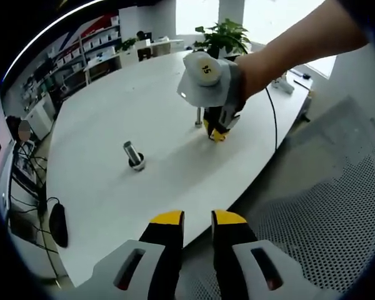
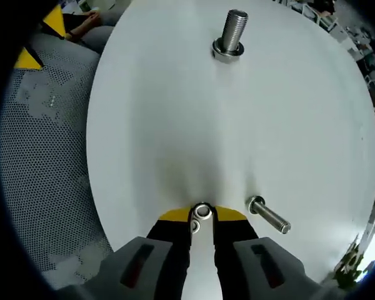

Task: Place the washer onto the threaded stud by aligning its center hole with the stud, sliding it down to the base, and recovering from edge contact or off-axis alignment until the washer reaches the visible bottom stop.

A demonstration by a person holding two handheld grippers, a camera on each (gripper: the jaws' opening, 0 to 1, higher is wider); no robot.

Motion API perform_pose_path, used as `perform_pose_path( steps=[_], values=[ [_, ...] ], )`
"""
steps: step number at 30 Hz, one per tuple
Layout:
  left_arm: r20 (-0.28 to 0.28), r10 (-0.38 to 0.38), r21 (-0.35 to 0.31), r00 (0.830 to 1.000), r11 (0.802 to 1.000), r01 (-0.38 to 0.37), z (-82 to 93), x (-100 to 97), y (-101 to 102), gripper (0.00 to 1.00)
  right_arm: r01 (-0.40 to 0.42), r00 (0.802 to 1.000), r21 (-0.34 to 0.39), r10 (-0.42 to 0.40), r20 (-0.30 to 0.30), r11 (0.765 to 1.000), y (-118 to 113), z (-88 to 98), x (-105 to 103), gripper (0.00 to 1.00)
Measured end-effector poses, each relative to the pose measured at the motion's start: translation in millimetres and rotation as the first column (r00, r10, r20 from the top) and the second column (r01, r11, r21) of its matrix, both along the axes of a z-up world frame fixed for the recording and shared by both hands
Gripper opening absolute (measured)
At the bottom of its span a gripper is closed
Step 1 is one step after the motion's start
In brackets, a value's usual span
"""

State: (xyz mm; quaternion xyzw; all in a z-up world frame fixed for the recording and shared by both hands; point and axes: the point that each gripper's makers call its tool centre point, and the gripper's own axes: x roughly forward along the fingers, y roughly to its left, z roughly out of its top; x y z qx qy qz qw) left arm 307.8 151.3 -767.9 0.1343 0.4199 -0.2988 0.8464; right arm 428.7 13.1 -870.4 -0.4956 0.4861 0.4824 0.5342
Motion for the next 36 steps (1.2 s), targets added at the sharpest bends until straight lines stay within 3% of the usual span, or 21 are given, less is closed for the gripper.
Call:
perform_pose_path(
  steps=[4,6,8,9,17,21,25,36],
  values=[
    [0.004,0.003,-0.001,1.0,1.0,-0.003,0.7,0.5,1,0.15,-0.006,0.999,0.024,0.005,0.042,1.0,0,0.5,2,0.14],
    [0.001,0.004,0.0,1.0,1.0,-0.004,0.3,0.6,1,0.15,0.083,0.996,0.08,-0.085,0.02,0.993,0,-0.5,3,0.14],
    [0.006,0.003,-0.003,1.0,1.0,-0.003,1.1,1.1,1,0.15,0.18,0.984,0.169,-0.178,-0.027,0.969,1,1.7,7,0.14],
    [0.006,0.002,-0.003,1.0,1.0,-0.002,1.1,1.1,1,0.15,0.187,0.982,0.194,-0.183,-0.039,0.963,0,1.6,8,0.14],
    [0.002,0.003,-0.001,1.0,1.0,-0.003,0.3,1.3,1,0.15,0.184,0.982,0.225,-0.187,-0.005,0.957,-2,2.4,8,0.14],
    [0.003,0.002,-0.002,1.0,1.0,-0.002,0.4,1.0,1,0.15,0.261,0.963,0.26,-0.269,-0.005,0.93,-8,2.7,12,0.13],
    [0.004,0.004,-0.006,1.0,1.0,-0.004,0.8,0.9,1,0.15,0.265,0.961,0.272,-0.277,0.007,0.925,-15,5.4,13,0.13],
    [0.006,0.006,-0.02,1.0,1.0,-0.006,2.3,1.6,0,0.15,0.358,0.922,0.366,-0.387,0.006,0.859,-22,33.4,27,0.13]
  ],
)
